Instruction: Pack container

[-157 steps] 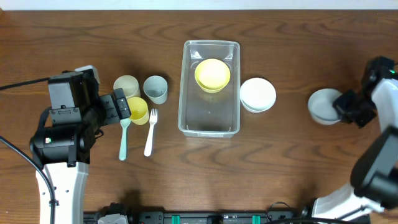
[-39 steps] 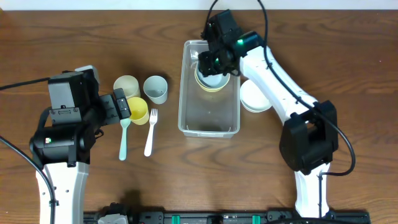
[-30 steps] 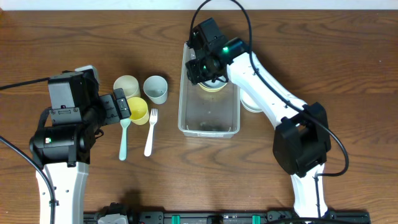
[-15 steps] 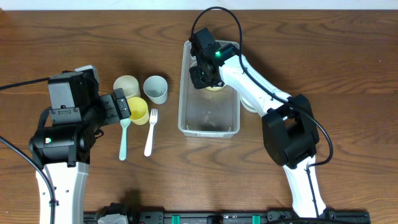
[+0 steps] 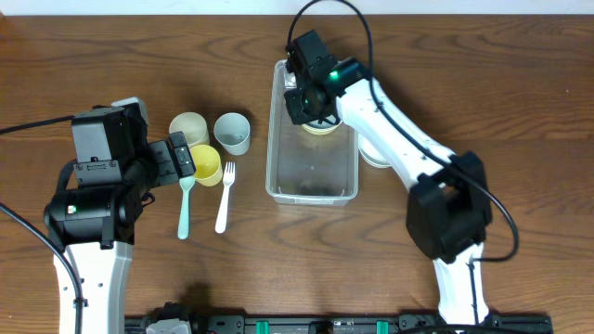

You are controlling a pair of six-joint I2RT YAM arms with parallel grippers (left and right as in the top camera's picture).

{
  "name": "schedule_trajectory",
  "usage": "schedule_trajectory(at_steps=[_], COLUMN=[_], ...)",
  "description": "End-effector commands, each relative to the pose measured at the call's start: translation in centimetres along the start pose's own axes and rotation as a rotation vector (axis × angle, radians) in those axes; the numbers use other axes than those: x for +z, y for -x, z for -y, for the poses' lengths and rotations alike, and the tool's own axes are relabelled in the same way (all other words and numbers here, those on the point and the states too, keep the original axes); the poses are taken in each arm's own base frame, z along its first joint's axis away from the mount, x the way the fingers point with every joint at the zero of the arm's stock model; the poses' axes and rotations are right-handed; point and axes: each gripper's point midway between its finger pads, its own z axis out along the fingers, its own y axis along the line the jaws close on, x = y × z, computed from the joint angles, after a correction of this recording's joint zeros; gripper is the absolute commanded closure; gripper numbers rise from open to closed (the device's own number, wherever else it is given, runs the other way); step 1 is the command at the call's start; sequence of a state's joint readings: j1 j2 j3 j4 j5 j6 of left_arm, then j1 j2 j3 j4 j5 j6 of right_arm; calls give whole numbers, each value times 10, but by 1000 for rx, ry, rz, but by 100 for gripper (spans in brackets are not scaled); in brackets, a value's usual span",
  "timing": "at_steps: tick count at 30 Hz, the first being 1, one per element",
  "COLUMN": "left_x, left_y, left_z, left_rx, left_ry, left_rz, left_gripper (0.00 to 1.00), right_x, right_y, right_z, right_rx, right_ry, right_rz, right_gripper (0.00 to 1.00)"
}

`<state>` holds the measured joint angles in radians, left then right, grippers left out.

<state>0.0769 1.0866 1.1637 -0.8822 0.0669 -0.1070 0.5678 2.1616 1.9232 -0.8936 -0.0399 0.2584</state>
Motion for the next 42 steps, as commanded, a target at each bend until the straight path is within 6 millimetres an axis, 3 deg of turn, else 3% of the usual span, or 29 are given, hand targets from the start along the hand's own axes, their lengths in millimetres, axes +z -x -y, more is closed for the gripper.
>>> schedule_trajectory(at_steps=[1, 7, 16, 19, 23, 29, 34, 38, 41, 42], left_x=[-5, -5, -5, -5, -5, -5, -5, -5, -5, -5], left_y=[7, 7, 7, 7, 7, 7, 7, 7, 7, 7], left_z=[-2, -2, -2, -2, -2, -2, -2, -2, -2, -2], left_rx=[7, 7, 7, 7, 7, 7, 7, 7, 7, 7], left_ry=[14, 14, 14, 14, 14, 14, 14, 14, 14, 14], left_rz=[25, 25, 25, 25, 25, 25, 25, 25, 25, 25], left_gripper=[2, 2, 2, 2, 2, 2, 2, 2, 2, 2], right_x=[-29, -42, -50, -56, -67, -54, -30, -10, -4, -5], right_y=[7, -18, -28, -41, -73, -113, -141, -149, -149, -149], right_z=[17, 69, 108, 141, 183, 205, 214, 209, 206, 206], right_rx=[-13, 198, 304, 382, 496, 549, 588, 604, 608, 608], right_ry=[-108, -239, -46, -146, -326, -400, -399, -343, -322, -323], right_rz=[45, -54, -154, -190, -275, -374, -414, -407, -401, -400], right_gripper=[76, 79, 73, 67, 63, 38, 37, 55, 85, 89])
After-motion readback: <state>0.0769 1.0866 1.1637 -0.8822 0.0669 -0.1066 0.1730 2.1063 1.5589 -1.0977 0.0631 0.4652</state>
